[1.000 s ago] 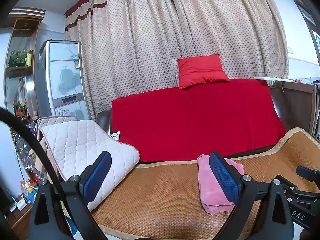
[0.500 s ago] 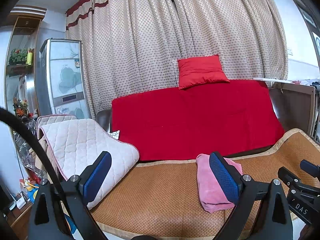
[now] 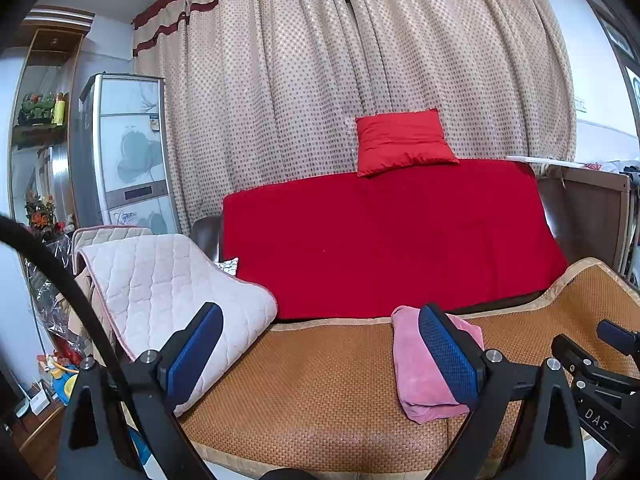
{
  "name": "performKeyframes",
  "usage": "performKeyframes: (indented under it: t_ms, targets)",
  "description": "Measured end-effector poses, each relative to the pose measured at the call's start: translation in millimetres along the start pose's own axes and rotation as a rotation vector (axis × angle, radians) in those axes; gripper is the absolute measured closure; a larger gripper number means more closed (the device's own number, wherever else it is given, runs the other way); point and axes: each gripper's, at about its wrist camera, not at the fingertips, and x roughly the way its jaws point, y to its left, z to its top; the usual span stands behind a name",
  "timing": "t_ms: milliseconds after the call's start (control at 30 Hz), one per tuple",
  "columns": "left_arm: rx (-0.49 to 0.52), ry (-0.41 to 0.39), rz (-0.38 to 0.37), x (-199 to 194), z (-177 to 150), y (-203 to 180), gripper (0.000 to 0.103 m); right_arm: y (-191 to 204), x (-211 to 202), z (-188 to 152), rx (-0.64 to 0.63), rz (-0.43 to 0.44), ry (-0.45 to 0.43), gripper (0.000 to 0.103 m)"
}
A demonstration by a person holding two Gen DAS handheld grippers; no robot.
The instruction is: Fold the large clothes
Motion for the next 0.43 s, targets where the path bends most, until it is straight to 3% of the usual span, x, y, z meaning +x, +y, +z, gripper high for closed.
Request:
performKeyframes:
  t_ms: [433]
  targets:
    - [-0.014,0.003,-0.007,19,-3,4,0.005,6,23,0,-0.016,0.02,0.038,0.027]
